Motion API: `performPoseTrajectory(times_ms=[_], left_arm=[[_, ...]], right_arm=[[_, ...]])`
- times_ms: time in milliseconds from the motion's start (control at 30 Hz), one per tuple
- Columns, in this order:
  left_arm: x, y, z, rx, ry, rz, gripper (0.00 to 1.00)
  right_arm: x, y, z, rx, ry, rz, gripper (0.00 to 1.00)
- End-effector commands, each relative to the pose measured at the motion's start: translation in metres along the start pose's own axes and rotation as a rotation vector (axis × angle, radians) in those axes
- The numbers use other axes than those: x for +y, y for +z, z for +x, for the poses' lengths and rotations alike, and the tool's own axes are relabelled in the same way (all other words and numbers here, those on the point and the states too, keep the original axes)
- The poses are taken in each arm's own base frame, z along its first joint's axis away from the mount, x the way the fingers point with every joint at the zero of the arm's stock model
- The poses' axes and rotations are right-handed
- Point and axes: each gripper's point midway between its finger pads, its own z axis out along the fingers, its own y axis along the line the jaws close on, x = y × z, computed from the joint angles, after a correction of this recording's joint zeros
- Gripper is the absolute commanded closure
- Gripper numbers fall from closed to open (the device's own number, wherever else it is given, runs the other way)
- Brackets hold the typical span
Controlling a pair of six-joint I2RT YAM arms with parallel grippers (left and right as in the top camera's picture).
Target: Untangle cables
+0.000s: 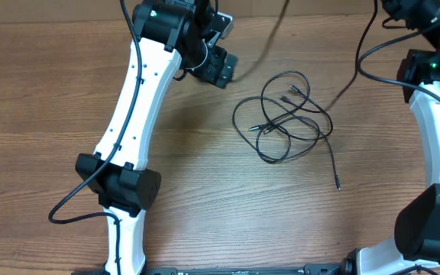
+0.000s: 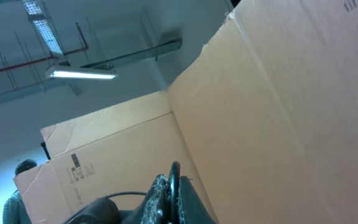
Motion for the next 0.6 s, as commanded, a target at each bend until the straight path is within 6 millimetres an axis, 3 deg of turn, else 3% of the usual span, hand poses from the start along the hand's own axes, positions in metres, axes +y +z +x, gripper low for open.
performPoseTrajectory(times_ms=[0, 333, 567], left_arm=[[-0.002, -0.001, -0.002, -0.008, -0.014, 0.002, 0.00], [-0.003, -0.001, 0.000, -0.001, -0.013, 0.004, 0.00], [-0.003, -0.001, -0.002, -0.007, -0.012, 0.003, 0.00]], right_arm=[[0.017, -0.001, -0.025, -0.049, -0.037, 0.001, 0.97], [-0.028, -0.039, -0.050, -0.080, -0.022, 0.180, 0.96], [-0.079, -0.079, -0.055, -0.068, 0.009, 0.383, 0.96]])
